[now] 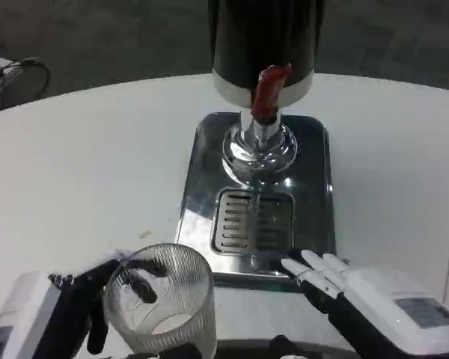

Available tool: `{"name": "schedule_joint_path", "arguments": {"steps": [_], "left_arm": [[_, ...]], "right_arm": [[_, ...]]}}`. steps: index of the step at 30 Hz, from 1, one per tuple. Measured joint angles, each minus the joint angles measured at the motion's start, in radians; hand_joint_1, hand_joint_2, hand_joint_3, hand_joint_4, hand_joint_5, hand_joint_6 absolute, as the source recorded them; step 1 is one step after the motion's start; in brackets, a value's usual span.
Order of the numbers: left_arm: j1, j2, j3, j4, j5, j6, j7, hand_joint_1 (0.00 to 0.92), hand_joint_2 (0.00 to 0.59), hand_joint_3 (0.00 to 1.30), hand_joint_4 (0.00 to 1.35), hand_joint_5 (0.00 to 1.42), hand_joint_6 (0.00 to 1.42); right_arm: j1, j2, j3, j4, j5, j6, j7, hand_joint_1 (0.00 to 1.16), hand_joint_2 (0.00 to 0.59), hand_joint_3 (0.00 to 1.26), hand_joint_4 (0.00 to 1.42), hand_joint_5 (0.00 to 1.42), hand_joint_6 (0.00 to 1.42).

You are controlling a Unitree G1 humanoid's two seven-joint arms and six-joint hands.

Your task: Grasp the cup under the faucet to collect the drink, then remove the cup.

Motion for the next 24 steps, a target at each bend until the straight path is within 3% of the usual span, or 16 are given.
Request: {"name": "schedule_joint_path", "arguments": {"steps": [19,24], "left_arm": [[-0.001,-0.004,0.002,0.001,-0.004,-0.009,0.0,0.401,0.148,1.01,1.05,1.27,1.42],[-0.088,-0.021,-0.004,0.065,0.023,0.0,0.007,0.401,0.148,1.01,1.05,1.27,1.42]], "right_arm": [[0.035,0.001,-0.005,-0.036,0.0,0.0,0.009,0.26,0.452,0.09,0.0,0.0,0.0],[0.063,0.002,-0.048,-0.063,0.004,0.0,0.009,0.26,0.452,0.1,0.0,0.0,0.0]]}}
